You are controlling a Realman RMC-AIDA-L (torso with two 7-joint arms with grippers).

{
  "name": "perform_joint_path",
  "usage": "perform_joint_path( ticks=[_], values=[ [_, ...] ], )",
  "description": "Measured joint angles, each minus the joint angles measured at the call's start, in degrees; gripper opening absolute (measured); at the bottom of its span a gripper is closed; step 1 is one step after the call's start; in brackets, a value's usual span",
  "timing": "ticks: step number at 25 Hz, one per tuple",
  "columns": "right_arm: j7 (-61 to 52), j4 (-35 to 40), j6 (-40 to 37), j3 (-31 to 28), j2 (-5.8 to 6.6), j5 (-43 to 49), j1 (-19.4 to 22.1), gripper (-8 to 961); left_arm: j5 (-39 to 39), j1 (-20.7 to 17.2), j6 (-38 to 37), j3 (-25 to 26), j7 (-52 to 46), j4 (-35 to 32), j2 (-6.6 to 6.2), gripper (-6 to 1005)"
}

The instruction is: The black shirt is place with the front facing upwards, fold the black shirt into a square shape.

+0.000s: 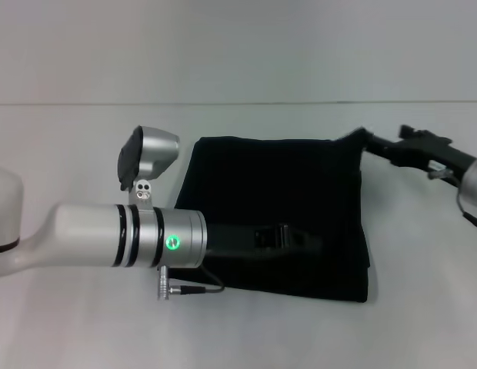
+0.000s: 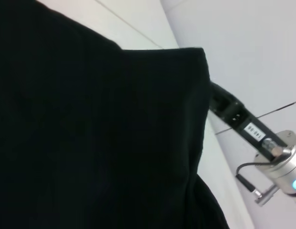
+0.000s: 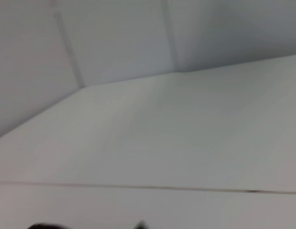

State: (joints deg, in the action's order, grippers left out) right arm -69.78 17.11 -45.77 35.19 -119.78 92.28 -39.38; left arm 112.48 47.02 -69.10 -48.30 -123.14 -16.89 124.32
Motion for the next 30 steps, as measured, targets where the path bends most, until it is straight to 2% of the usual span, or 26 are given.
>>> perform_joint_path(
  ticks=[8, 14, 23, 27, 30],
  values=[
    [0.0, 1.36, 0.19, -11.98, 0.16, -1.68, 3.2, 927, -0.1, 2.15, -1.07, -3.47, 0.68, 1.21, 0.02, 119],
    [0.0, 1.77, -0.18, -14.13, 0.18, -3.58, 4.62, 927, -0.52, 2.38, -9.18, -3.18, 10.09, -0.55, -0.11, 122],
    [0.08, 1.46, -0.72, -13.82, 0.16, -3.45, 4.66, 927, -1.35, 1.37, -14.29, -4.87, 18.66, -2.49, -0.34, 399],
    [-0.99, 1.47, -5.32, -11.72, 0.27, -1.41, 5.15, 927, -2.82, -2.4, -15.0, -4.48, 22.2, -7.54, -0.24, 591],
    [-4.67, 1.9, -11.59, -8.47, 1.13, 2.19, 5.4, 927, -6.26, -5.69, -14.1, -2.66, 22.8, -11.07, -0.73, 694]
  ],
)
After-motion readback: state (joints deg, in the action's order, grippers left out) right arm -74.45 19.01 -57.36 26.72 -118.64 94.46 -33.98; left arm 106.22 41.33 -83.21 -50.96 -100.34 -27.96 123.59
